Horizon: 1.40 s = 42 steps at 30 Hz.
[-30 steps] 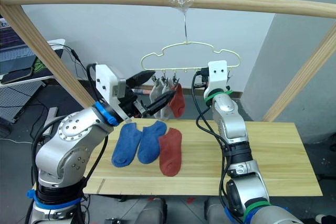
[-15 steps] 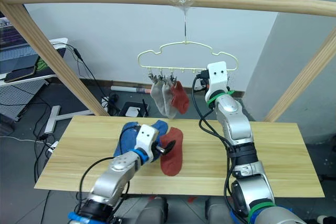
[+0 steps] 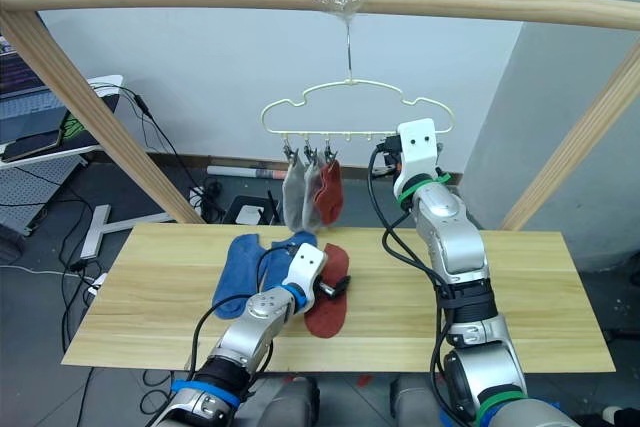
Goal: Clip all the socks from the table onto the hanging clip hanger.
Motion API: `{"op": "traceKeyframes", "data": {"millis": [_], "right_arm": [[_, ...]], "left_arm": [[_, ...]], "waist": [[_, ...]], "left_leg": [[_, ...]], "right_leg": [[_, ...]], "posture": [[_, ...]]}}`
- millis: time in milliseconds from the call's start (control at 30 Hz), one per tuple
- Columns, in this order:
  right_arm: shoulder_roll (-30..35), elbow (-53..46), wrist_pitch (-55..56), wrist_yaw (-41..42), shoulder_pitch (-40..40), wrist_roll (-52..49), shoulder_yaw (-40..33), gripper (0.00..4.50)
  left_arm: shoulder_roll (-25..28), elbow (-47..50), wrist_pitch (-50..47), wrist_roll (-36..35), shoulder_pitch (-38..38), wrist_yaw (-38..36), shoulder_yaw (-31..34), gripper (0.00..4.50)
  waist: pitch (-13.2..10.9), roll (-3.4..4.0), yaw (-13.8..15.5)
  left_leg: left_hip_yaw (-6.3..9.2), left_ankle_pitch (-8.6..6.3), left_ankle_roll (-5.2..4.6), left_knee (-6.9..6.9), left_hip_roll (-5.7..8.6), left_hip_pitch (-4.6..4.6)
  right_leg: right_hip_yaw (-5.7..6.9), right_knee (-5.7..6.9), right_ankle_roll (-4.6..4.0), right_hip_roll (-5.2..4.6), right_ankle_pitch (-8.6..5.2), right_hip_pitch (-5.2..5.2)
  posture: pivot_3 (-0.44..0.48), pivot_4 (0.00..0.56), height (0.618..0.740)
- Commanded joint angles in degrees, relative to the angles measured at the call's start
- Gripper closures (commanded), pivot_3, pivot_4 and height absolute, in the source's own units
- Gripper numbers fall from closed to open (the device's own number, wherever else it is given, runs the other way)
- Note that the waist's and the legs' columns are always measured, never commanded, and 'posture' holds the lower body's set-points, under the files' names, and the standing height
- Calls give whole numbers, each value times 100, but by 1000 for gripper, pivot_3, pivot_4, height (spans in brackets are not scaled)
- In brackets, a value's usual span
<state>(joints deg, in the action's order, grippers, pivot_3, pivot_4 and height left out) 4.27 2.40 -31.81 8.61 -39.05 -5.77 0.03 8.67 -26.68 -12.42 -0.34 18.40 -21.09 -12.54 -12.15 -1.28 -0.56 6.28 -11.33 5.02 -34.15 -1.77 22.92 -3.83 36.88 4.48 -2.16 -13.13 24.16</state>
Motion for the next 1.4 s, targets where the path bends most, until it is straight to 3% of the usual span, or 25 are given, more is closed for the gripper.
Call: {"op": "traceKeyframes", "data": {"millis": [33, 233, 533, 733, 833, 933, 1033, 1167, 1400], "right_arm": [[29, -218, -27, -34, 28, -43, -74, 4500], [53, -213, -42, -35, 47, -48, -92, 4500], [280, -199, -144, 179, 36, -146, -158, 4500], [495, -239, -1161, 319, -225, -857, -798, 4500], [494, -139, -2237, 181, -634, -1514, -1455, 4500], [414, -46, -3097, -85, -951, -1960, -2020, 4500], [362, 113, -4176, -469, -1334, -2280, -2665, 4500], [280, 197, -4785, -798, -1700, -2412, -3138, 4500], [14, 62, -5340, -1200, -1912, -2411, -3537, 4500]], "left_arm": [[-51, -309, -235, 77, -155, -153, -94, 377], [295, -597, 714, 1007, -185, -140, -787, 1895], [156, -761, 1153, 944, -147, -92, -589, 4492], [95, 31, 1183, 107, -225, -931, -177, 4492], [58, 1272, 1029, -812, -346, -1702, 58, 4492], [125, 1921, 950, -1045, -367, -1862, 146, 4492], [166, 2441, 855, -1101, -326, -1874, 155, 4492], [78, 2716, 753, -1053, -116, -1691, 161, 4492], [-147, 2353, 1256, -532, 440, -1262, 23, 4492]], "waist": [[4, 4, -1], [9, 11, -3], [9, 11, -2], [9, 11, -2], [6, 13, 3], [6, 13, 31], [6, 14, 24], [6, 14, 29], [6, 14, 28]], "left_leg": [[0, 0, 0, 0, 0, -2], [0, 0, 0, 0, 0, -2], [0, 2, -2, -2, 0, -4], [1, 2, -2, -2, 0, 3], [2, 1, -2, 0, 0, 9], [9, 1, -2, 0, 0, 12], [7, 1, -3, -2, 0, 8], [7, 1, -4, -1, 0, 9], [7, 1, -4, -2, 2, 11]], "right_leg": [[0, 0, -1, 0, 0, -2], [0, -1, 2, 0, 0, -2], [0, 0, -7, -1, -5, -3], [0, -2, -8, -1, -5, -1], [1, -1, -4, -1, -2, 4], [6, -1, -11, -2, -5, 3], [4, -2, -17, -2, -9, 0], [6, -2, -19, -1, -10, 0], [6, -4, -17, -1, -10, 0]], "posture": [[68, 183, 740], [68, 183, 740], [72, 183, 740], [70, 183, 740], [68, 182, 740], [68, 182, 740], [62, 182, 740], [62, 182, 740], [45, 177, 740]]}}
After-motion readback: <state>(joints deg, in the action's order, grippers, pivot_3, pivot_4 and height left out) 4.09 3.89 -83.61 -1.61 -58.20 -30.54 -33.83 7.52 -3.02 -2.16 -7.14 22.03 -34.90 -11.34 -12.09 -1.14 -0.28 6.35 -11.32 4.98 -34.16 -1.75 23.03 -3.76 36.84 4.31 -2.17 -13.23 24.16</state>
